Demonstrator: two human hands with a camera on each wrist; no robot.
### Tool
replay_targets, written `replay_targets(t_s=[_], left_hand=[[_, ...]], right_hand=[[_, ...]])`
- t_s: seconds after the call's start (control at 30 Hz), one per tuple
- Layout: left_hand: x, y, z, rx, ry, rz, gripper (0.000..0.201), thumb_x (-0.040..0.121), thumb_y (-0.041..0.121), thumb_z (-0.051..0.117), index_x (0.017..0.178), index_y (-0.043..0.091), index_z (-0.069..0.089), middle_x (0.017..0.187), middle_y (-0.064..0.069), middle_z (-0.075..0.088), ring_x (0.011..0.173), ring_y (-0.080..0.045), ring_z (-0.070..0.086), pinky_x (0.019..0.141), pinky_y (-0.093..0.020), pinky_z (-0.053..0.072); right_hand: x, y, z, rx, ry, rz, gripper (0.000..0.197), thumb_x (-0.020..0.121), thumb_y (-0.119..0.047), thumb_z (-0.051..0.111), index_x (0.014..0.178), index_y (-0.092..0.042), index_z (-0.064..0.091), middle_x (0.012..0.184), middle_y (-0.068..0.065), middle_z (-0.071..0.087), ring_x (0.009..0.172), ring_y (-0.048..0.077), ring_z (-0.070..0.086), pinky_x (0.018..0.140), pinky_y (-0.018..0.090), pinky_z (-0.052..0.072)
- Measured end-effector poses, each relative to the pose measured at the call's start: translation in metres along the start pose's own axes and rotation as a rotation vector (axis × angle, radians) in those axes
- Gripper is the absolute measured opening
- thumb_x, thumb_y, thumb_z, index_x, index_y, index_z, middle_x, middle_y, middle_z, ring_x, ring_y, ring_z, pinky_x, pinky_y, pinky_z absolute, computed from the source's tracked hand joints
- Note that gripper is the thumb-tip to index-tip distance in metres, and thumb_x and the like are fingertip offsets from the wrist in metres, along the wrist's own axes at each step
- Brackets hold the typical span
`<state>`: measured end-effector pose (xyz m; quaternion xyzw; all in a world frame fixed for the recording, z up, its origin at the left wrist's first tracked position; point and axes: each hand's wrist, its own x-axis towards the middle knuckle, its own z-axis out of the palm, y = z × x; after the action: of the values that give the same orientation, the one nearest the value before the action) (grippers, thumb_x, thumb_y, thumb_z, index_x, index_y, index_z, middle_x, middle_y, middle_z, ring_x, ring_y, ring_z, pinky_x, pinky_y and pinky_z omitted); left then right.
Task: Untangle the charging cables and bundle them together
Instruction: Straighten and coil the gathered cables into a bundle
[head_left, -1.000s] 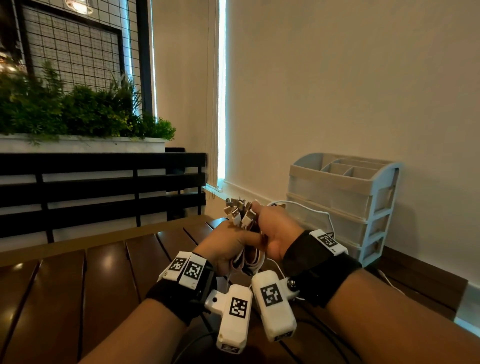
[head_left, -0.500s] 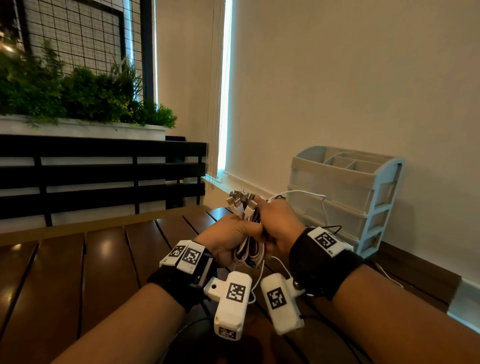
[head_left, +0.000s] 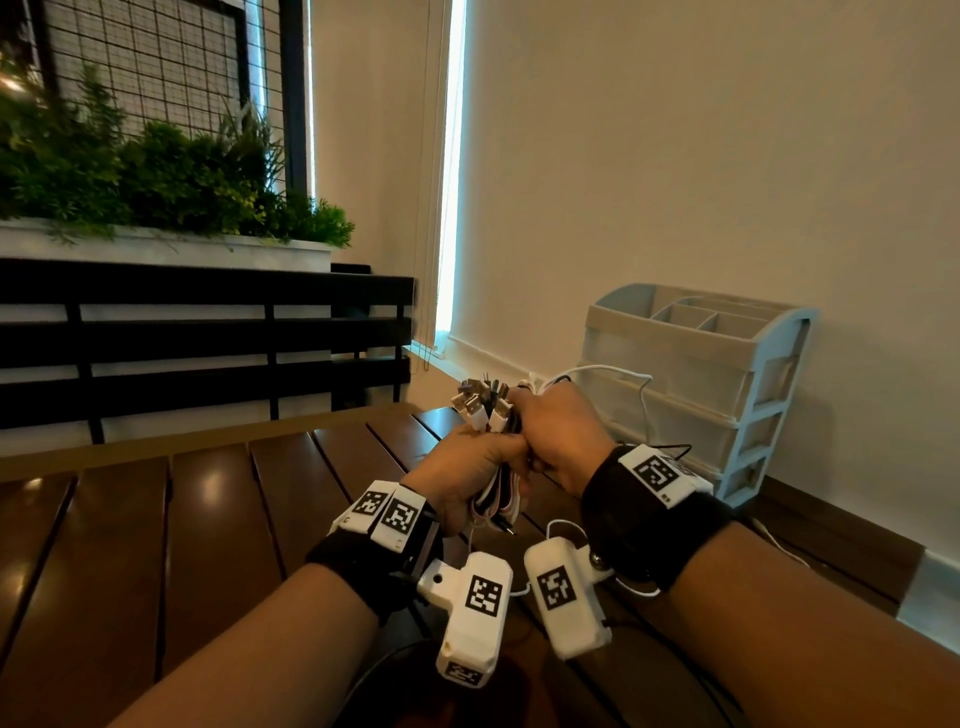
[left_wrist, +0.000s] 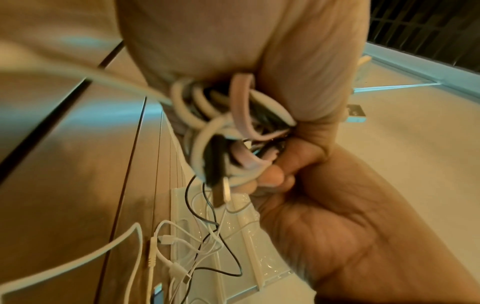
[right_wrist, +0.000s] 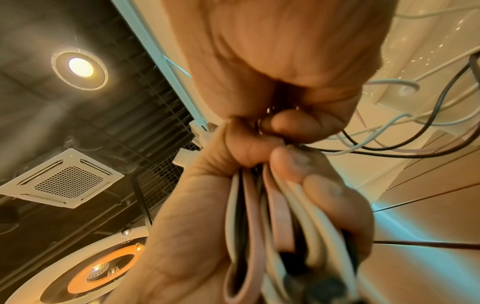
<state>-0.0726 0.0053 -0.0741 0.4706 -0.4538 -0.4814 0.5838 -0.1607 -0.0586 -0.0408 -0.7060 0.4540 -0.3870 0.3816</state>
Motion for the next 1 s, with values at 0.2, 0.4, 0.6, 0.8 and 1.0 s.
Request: replay_targets(t_s=[0.2, 0.4, 0.6, 0.8, 1.0], left_hand=[[-0.001, 0.0, 0.002, 0.078, -0.012, 0.046, 0.016, 0.079, -0.008, 0.051, 0.083, 0.004, 0.062, 0.073, -0.015, 0.064, 0.052, -0.018, 0.054, 0.054, -0.029, 0.046], [0.002, -0.006, 0.004, 0.155, -0.006, 0.073, 0.013, 0.089, 0.012, 0.063, 0.091, 0.0, 0.064, 0.052, -0.004, 0.054, 0.047, -0.017, 0.049, 0.054, -0.03, 0.043], [0.001, -0.007, 0.007, 0.09, 0.038, 0.065, 0.016, 0.086, 0.014, 0.067, 0.073, 0.006, 0.061, 0.048, -0.005, 0.049, 0.045, -0.02, 0.041, 0.053, -0.033, 0.04], [0.007, -0.012, -0.003, -0.131, -0.033, -0.112, 0.03, 0.082, 0.023, 0.075, 0.103, 0.003, 0.065, 0.049, -0.002, 0.041, 0.047, -0.022, 0.052, 0.07, -0.044, 0.054], [0.004, -0.01, -0.001, -0.014, -0.108, -0.063, 0.024, 0.078, 0.019, 0.073, 0.065, 0.008, 0.057, 0.046, -0.004, 0.038, 0.041, -0.018, 0.039, 0.051, -0.03, 0.043]], right_hand=[[-0.002, -0.005, -0.011, -0.012, -0.001, 0.019, 0.02, 0.087, -0.02, 0.056, 0.076, -0.005, 0.061, 0.053, 0.008, 0.052, 0.036, 0.016, 0.043, 0.039, 0.024, 0.033], [-0.006, -0.003, -0.018, -0.012, -0.029, 0.071, 0.024, 0.094, -0.019, 0.051, 0.073, -0.008, 0.055, 0.058, 0.007, 0.05, 0.045, 0.016, 0.043, 0.041, 0.023, 0.032], [-0.012, -0.002, -0.027, 0.064, -0.155, 0.12, 0.039, 0.092, -0.047, 0.054, 0.076, -0.012, 0.058, 0.05, 0.001, 0.046, 0.034, 0.01, 0.034, 0.036, 0.016, 0.026], [-0.013, -0.019, -0.066, -0.173, -0.092, -0.121, 0.034, 0.087, -0.041, 0.065, 0.08, -0.008, 0.063, 0.058, 0.0, 0.055, 0.045, 0.01, 0.048, 0.043, 0.023, 0.037], [-0.006, -0.023, -0.067, -0.66, -0.406, -0.552, 0.056, 0.08, -0.007, 0.07, 0.13, -0.026, 0.052, 0.126, -0.009, 0.058, 0.117, 0.006, 0.052, 0.096, 0.023, 0.043]])
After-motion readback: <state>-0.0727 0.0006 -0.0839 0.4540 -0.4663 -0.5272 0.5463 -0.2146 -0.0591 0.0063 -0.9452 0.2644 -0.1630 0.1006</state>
